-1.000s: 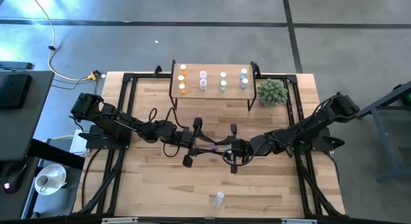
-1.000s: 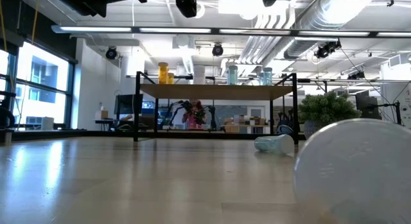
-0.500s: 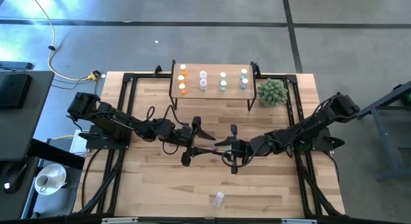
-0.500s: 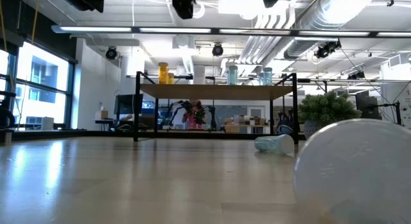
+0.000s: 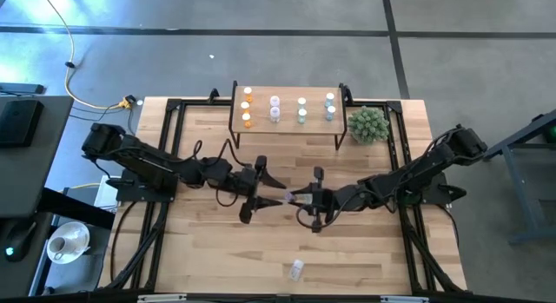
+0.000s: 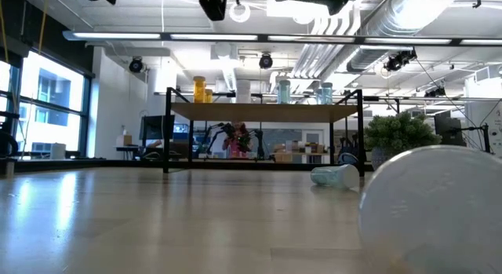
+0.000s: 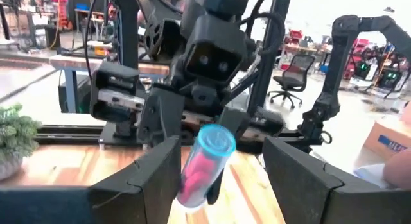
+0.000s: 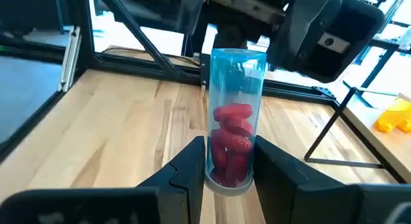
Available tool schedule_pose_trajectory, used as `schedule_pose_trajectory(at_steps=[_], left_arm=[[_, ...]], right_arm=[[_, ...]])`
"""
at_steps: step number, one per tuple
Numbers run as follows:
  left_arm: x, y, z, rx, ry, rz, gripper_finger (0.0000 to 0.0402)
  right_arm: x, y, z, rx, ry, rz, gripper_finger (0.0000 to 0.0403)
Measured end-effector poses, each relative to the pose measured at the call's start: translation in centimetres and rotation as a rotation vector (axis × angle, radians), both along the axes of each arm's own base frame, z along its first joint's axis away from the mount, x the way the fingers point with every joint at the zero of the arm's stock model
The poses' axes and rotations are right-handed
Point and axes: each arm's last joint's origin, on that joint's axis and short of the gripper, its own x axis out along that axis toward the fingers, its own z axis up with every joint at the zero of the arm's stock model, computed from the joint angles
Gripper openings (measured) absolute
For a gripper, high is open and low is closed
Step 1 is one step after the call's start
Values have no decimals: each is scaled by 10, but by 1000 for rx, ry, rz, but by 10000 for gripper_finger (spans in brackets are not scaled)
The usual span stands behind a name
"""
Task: Pick and place medicine bottles onto shelf by color
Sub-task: Put the blue pill bottle on the shelf and aligned with the other blue pill bottles
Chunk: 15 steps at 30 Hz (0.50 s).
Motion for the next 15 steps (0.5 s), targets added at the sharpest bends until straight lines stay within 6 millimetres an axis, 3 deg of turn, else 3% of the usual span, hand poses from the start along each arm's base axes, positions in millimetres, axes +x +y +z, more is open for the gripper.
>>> schedule_pose_trajectory(at_steps=[7,15], left_arm=[[-7,1,5,-95,49,-2,212],[-11,1,4,-224,114,7,212]], right_arm=[[-2,-1,-7,-169,79,30,99],[-3,-7,-8,-612,162,-37,99]])
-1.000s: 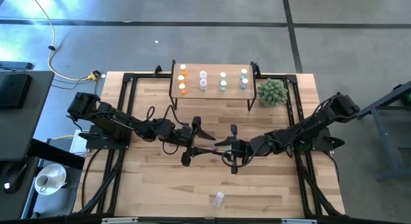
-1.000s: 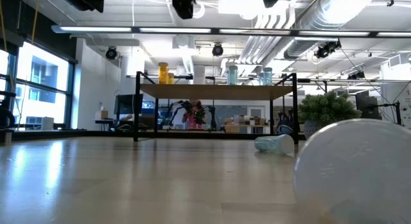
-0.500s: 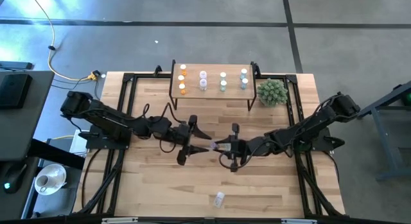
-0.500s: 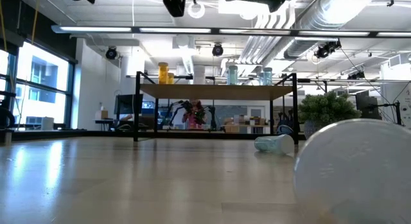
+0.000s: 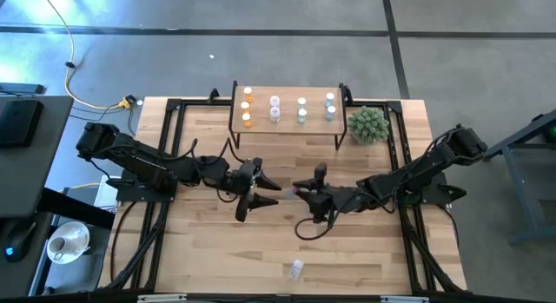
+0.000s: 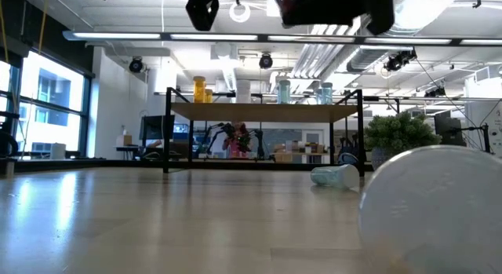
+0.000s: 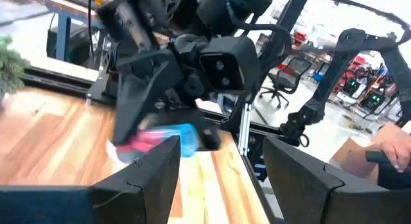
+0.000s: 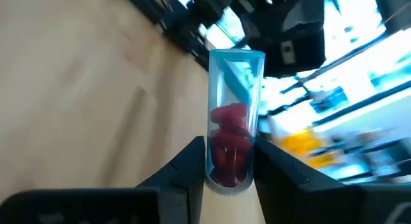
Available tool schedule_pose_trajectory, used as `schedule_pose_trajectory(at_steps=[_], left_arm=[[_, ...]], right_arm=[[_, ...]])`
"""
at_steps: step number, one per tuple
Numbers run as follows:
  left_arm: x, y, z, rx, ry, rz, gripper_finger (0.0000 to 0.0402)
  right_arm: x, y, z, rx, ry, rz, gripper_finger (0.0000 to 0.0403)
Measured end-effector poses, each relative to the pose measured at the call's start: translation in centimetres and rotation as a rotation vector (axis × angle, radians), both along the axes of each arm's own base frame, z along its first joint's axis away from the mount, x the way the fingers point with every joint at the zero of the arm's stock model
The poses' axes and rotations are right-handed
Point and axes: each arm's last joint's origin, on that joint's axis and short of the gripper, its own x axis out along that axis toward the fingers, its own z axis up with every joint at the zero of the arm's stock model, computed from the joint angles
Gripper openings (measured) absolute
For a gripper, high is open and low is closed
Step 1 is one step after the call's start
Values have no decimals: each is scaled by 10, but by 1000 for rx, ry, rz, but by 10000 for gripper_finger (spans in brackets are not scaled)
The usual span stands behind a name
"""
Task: Pick and place medicine bottles onto shelf by color
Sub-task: Put the blue pill bottle on the shelf and aligned with the other blue pill bottles
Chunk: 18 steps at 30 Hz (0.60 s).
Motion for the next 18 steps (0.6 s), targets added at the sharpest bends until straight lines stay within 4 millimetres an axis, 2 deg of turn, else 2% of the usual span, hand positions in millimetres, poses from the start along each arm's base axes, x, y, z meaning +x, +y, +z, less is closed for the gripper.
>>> schedule_pose_trajectory(at_steps=[6,13,15,18], left_arm=[[0,0,-1,-64,20,8,212],[0,0,-1,-178,32,23,211],[0,2,-1,-199,34,30,211],[0,6,-1,-224,35,43,211]], right_arm=[[-1,-3,1,-472,144,8,99],[-3,-7,2,-1057,410,54,99],[-3,-7,3,-1152,461,54,99],[-2,-7,5,-1142,444,44,99]])
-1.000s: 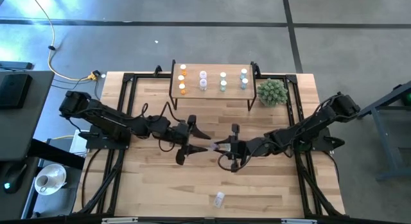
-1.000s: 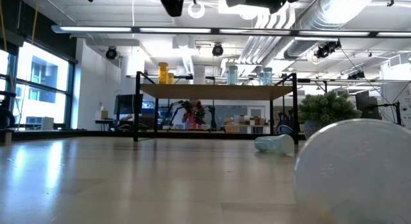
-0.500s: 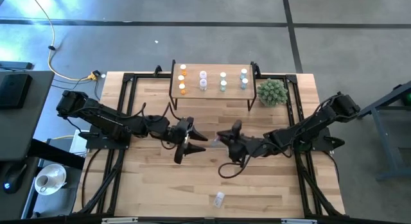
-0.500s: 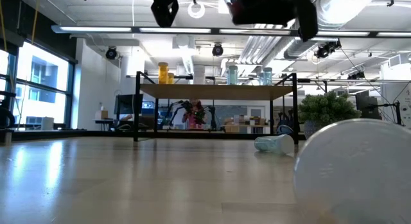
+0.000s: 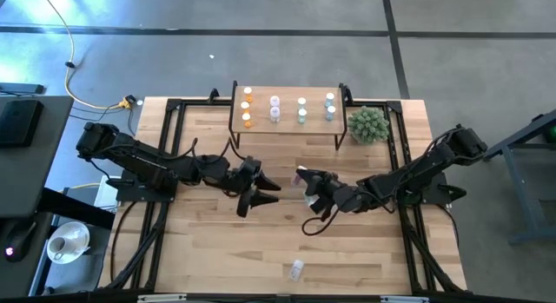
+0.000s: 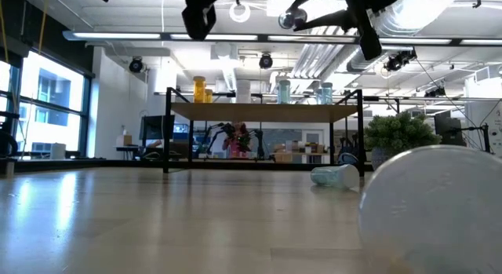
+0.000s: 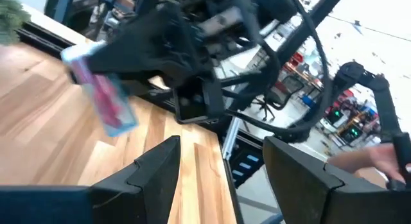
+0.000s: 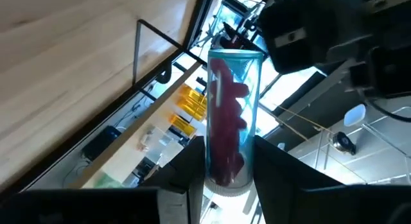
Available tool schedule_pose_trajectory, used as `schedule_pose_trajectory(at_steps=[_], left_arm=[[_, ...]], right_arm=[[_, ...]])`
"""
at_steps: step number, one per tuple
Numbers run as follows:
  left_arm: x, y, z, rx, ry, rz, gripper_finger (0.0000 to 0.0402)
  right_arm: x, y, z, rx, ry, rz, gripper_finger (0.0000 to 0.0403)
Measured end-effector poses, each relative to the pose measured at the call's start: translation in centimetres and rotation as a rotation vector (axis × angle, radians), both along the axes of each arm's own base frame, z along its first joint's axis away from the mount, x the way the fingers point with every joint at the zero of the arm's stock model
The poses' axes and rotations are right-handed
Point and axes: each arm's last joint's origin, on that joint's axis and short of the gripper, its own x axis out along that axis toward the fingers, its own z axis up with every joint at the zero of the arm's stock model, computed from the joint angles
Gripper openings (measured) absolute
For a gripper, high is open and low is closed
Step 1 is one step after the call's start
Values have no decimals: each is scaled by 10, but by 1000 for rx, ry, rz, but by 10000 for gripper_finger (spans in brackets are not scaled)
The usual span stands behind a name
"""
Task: Pick and place medicine bottles onto shelf by color
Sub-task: Put the blue pill bottle on the shelf and aligned with the other blue pill bottles
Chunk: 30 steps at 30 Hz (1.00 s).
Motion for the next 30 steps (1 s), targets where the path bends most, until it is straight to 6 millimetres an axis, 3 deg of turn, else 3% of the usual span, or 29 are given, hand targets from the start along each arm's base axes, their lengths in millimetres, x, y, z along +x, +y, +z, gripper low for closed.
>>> schedule_pose_trajectory(at_steps=[13,23,30], left_arm=[[11,38,-21,-81,83,37,211],[33,41,-34,-87,87,25,211],[51,42,-31,-80,81,-4,211]], right_arm=[[0,0,0,-43,29,12,99],[0,0,0,-37,25,16,99],[1,1,1,-30,10,18,99]])
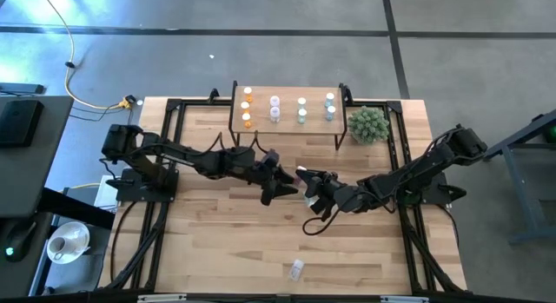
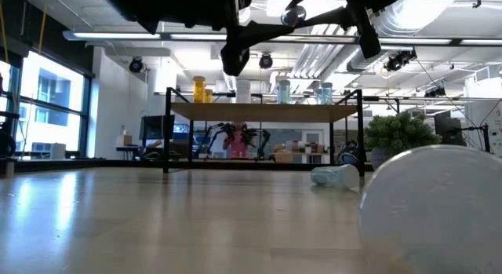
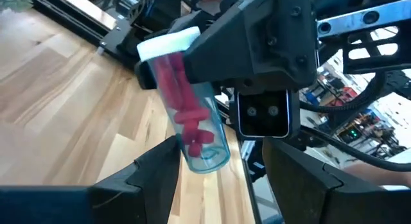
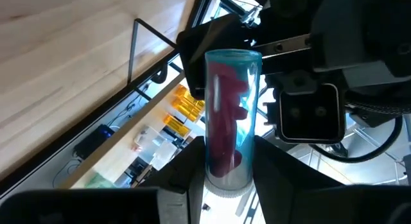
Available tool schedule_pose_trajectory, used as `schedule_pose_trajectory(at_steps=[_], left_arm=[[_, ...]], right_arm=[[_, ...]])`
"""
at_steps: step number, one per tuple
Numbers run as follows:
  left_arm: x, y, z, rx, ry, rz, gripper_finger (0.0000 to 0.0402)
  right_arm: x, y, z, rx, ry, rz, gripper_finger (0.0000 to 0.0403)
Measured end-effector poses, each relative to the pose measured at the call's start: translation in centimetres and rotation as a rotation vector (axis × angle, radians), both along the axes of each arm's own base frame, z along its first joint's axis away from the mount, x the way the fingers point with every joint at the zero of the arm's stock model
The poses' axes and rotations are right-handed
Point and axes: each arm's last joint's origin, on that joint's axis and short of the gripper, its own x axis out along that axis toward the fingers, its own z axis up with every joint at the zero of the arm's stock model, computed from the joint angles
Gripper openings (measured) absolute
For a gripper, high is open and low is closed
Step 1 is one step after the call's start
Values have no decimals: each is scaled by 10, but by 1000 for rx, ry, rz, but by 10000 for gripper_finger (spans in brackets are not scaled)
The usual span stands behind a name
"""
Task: Pick and place medicine bottles onto shelf by color
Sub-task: Put the blue pill bottle on the shelf and aligned with the other blue pill bottles
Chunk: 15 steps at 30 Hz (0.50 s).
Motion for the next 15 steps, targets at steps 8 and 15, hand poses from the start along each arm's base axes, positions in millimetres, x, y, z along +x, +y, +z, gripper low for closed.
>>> schedule_pose_trajectory(at_steps=[8,15], left_arm=[[4,3,3,-7,-8,8,211],[3,13,3,-16,-5,39,211]], right_arm=[[0,0,0,3,-4,0,99],[0,0,1,19,-22,-1,99]])
